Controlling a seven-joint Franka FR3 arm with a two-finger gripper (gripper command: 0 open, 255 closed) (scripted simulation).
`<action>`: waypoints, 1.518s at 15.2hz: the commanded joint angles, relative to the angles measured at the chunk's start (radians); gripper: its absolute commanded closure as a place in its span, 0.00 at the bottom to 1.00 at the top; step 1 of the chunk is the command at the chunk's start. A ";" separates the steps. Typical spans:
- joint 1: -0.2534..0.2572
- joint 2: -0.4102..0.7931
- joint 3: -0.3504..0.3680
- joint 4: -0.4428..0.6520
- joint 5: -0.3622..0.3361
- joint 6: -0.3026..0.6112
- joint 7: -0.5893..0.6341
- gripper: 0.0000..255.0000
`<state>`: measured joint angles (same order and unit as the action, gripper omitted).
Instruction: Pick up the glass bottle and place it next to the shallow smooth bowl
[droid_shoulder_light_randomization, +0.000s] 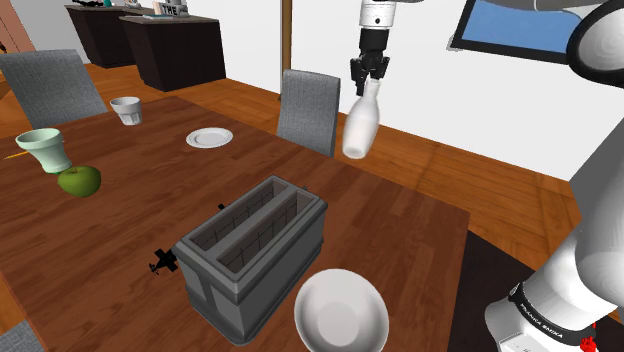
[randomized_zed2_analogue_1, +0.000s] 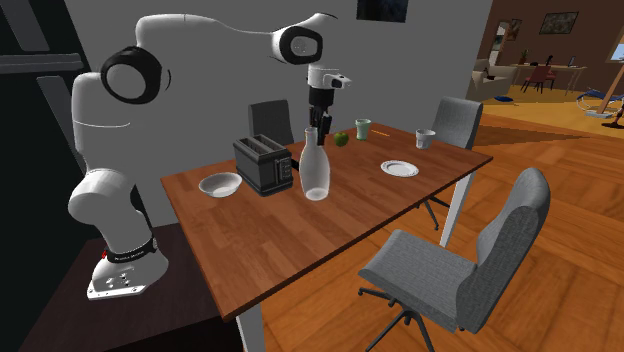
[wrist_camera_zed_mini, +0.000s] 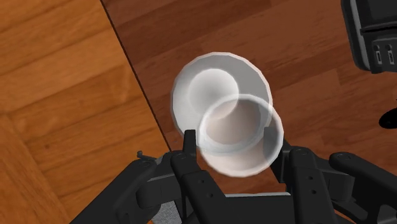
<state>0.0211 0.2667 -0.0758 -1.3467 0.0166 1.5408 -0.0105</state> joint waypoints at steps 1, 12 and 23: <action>0.015 -0.081 0.006 -0.096 -0.006 0.015 0.020 1.00; 0.085 -0.448 0.072 -0.418 -0.009 -0.028 0.156 1.00; 0.144 -0.730 0.171 -0.557 0.045 -0.168 0.312 1.00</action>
<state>0.1604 -0.4428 0.0873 -1.9047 0.0553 1.3948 0.2880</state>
